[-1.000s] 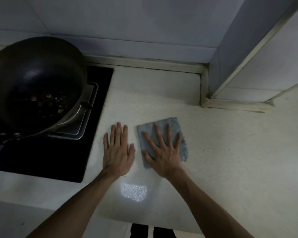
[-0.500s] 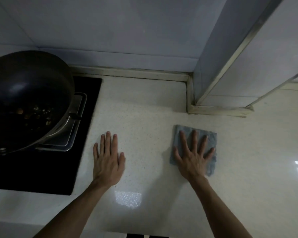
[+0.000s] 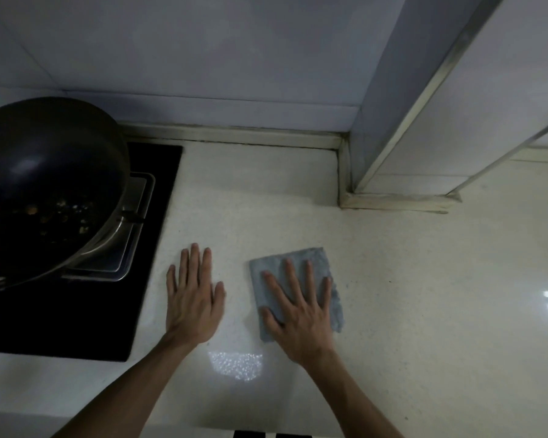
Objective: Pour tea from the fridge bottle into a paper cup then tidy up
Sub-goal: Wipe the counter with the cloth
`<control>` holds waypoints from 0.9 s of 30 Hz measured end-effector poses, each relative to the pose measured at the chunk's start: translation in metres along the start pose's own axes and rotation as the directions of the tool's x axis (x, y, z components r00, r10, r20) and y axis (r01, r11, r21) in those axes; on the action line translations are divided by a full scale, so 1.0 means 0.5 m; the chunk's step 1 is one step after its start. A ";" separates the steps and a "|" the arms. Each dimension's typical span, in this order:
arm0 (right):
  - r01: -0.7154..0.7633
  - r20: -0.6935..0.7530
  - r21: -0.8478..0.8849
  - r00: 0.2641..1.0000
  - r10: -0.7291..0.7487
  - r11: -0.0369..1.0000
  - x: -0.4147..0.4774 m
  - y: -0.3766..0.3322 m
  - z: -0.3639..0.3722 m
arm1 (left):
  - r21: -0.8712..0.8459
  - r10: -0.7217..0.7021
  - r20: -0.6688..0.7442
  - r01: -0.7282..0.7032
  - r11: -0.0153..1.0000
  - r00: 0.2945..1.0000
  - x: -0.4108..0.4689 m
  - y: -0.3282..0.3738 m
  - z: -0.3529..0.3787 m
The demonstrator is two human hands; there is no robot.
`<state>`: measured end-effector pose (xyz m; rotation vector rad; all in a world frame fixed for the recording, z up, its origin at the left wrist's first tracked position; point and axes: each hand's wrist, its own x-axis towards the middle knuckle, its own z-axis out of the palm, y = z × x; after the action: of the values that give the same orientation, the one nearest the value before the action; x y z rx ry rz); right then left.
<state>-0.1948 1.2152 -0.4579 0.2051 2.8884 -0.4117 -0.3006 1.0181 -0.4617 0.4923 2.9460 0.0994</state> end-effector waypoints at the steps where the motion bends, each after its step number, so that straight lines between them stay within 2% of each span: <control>1: -0.030 0.001 0.010 1.000 0.030 0.999 -0.010 0.024 -0.004 | 0.004 0.000 0.000 0.000 1.000 1.000 0.000 0.000 0.000; 7: -0.260 0.013 0.043 0.966 0.259 0.965 0.028 0.144 -0.054 | -0.001 -0.006 0.010 0.006 1.000 1.000 0.000 0.002 -0.001; 12: -0.345 -0.003 0.089 0.938 0.346 0.934 0.130 0.122 -0.070 | -0.024 -0.013 0.011 0.013 1.000 1.000 0.002 0.007 -0.005; 15: -0.282 0.021 0.054 0.959 0.281 0.958 0.182 0.054 -0.072 | -0.020 -0.019 0.014 0.019 1.000 1.000 0.004 0.006 -0.007; 20: -0.075 0.040 -0.003 0.996 0.075 0.997 0.167 -0.074 -0.033 | -0.016 -0.014 0.023 0.014 1.000 1.000 0.004 0.002 -0.006; 24: 0.056 0.009 0.001 0.998 -0.056 0.998 0.080 -0.093 0.004 | -0.003 0.001 0.024 -0.001 1.000 1.000 0.004 -0.002 -0.005; 27: 0.102 -0.027 -0.014 0.994 -0.102 0.995 0.005 -0.065 0.009 | -0.002 0.000 0.023 0.000 1.000 1.000 0.003 -0.005 -0.003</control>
<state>-0.2017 1.1831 -0.4540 0.0617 2.9366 -0.4106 -0.3031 1.0163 -0.4605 0.4895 2.9229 0.0955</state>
